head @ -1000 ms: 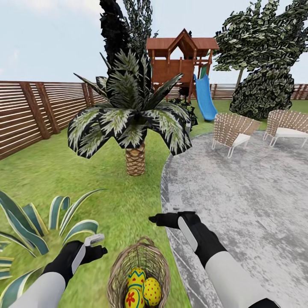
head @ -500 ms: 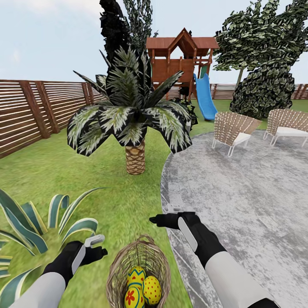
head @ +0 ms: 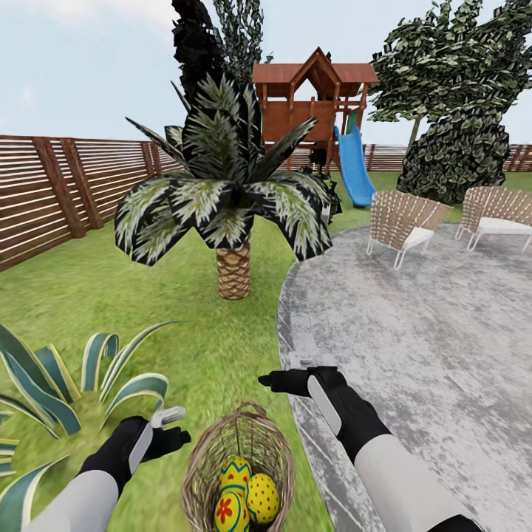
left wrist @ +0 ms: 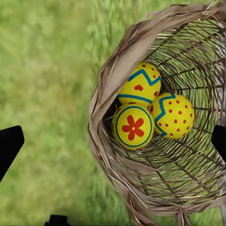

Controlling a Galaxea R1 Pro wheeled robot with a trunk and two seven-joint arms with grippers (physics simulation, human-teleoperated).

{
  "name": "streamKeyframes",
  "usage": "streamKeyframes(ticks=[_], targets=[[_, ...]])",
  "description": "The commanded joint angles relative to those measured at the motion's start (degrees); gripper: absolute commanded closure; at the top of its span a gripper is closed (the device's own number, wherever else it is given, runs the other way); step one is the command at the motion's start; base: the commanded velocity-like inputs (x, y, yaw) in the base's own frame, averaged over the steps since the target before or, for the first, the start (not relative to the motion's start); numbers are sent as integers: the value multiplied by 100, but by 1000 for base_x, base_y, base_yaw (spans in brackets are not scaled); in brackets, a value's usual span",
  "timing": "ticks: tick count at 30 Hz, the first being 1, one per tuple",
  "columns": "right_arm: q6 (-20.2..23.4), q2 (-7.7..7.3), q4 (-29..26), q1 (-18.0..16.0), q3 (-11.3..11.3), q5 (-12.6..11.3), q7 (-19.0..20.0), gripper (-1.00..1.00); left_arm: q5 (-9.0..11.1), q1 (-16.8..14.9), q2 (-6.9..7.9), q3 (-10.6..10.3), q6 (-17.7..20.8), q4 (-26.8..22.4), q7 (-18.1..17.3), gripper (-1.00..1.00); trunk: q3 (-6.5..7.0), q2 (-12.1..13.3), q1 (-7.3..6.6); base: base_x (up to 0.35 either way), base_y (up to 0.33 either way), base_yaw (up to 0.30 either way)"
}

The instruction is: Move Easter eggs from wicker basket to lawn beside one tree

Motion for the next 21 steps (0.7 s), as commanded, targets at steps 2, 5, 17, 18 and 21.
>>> streamKeyframes(ticks=[2,5,17,18,21], targets=[[23,-2,-3,-4,-1,17,17,-100,-9,-3,-19,33,32,-7,-26,-100,-42,-85,44,0,0,0],[24,-2,-5,-4,-4,17,18,-100,-8,-3,-43,45,32,-6,-25,-100,-96,-205,110,0,0,0],[31,-4,-7,-4,-6,17,20,-100,-7,-3,-151,53,27,47,62,-100,-311,-686,374,0,0,0],[31,-4,-8,-4,-6,17,19,-100,-7,-3,-188,53,26,59,121,-100,-329,-726,396,0,0,0],[31,-7,-8,-4,-6,17,20,-100,-2,-2,-240,55,24,77,306,-100,-383,-847,462,0,0,0]])
